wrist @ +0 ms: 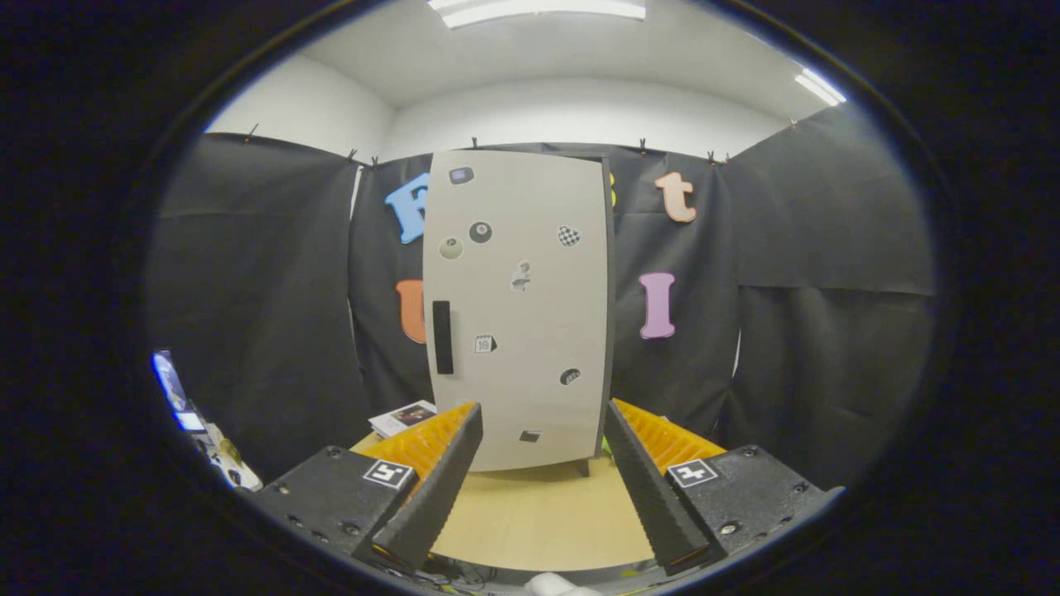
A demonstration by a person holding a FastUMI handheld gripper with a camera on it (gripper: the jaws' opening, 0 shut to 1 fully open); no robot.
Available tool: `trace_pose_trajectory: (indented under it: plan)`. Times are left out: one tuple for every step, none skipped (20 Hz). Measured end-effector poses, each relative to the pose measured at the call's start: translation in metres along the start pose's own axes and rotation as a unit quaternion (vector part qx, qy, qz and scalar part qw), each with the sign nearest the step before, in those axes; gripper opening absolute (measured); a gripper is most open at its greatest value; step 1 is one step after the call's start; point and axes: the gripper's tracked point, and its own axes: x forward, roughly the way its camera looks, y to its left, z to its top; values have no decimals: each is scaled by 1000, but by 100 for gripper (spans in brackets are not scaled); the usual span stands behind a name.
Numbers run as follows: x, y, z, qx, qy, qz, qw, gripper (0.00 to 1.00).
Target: Open the shoe cabinet door, grab the shoes and put them into the shoe cabinet, then close the shoe cabinet door.
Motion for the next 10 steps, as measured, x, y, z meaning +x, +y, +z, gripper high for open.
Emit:
trace_pose_trajectory:
  plan:
    - [-1, 0, -3, 1, 4, 1, 1000, 97]
    - [-3, -1, -5, 2, 5, 0, 1000, 97]
    - [-4, -3, -6, 2, 5, -5, 1000, 97]
    - [-7, -4, -8, 2, 4, -8, 1000, 97]
    - [-9, -3, -8, 2, 1, -7, 1000, 97]
    - [-10, -3, -10, 1, 2, -9, 1000, 97]
    - [-11, -3, -11, -1, 0, -10, 1000, 97]
    - [-12, -3, -12, -2, 1, -11, 1000, 97]
    - [-13, -3, -13, -1, 1, -11, 1000, 97]
    - [-14, -2, -14, -1, 2, -10, 1000, 97]
